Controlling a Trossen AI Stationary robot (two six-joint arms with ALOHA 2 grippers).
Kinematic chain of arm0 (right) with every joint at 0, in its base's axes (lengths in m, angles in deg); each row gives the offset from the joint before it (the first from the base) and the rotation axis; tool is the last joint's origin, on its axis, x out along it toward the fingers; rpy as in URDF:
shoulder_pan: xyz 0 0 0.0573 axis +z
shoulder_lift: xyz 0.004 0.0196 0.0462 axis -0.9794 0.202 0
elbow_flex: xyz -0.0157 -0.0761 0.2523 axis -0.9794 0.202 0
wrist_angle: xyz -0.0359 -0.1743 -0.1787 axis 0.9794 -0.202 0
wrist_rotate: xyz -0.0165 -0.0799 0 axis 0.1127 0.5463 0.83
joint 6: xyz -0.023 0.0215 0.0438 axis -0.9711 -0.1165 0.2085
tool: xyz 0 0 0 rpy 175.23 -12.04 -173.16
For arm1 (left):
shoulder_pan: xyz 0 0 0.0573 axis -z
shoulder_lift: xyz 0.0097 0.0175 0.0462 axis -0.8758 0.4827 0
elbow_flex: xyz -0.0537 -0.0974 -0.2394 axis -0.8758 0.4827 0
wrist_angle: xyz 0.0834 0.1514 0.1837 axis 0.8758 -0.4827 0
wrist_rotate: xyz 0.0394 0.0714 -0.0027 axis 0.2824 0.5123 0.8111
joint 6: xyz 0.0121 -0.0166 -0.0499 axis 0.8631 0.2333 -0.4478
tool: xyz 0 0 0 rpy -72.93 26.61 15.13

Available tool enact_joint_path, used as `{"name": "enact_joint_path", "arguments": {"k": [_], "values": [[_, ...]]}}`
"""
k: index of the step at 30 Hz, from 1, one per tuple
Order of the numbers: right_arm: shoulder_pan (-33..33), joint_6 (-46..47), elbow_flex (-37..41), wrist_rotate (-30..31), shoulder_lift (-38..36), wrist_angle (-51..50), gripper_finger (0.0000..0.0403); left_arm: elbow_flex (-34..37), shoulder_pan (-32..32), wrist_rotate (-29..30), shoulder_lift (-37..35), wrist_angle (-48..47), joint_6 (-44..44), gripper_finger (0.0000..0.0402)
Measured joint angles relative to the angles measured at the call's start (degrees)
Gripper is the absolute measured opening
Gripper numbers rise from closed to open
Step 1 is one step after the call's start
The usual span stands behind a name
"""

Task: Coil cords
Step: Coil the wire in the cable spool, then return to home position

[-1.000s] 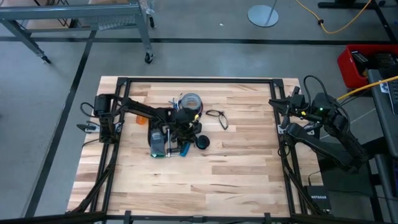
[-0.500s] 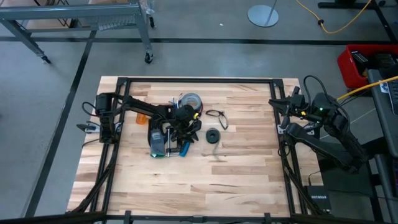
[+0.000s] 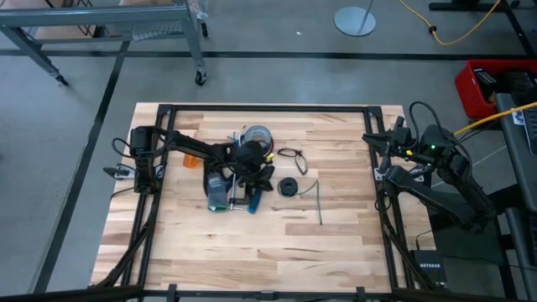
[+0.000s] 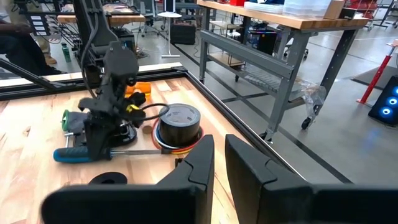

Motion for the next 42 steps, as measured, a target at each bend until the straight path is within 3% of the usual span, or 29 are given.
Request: {"name": "enact_joint_path", "arguments": {"k": [7,16,22,29,42], "values": [[0.00,0.00,0.00,0.03,0.01,0.06,0.0044,-0.15,-0.92,2.34,-2.29,11.84,11.83,0.0037],[-0.01,0.01,-0.02,0.08,-0.01,0.33,0.0044,-0.20,-2.71,9.98,-14.16,10.96,31.26,0.0011],[-0.02,0.02,-0.04,0.04,-0.01,0.67,0.0044,-0.28,-3.96,14.89,-24.31,0.88,39.33,0.0009],[-0.02,0.02,-0.07,0.01,-0.01,0.70,0.0044,-0.28,-3.60,24.61,-34.87,-12.08,46.37,0.0009],[-0.01,0.04,-0.60,-0.03,-0.01,0.53,0.0044,-0.33,0.39,32.51,-54.80,-26.19,61.61,0.0010]]}}
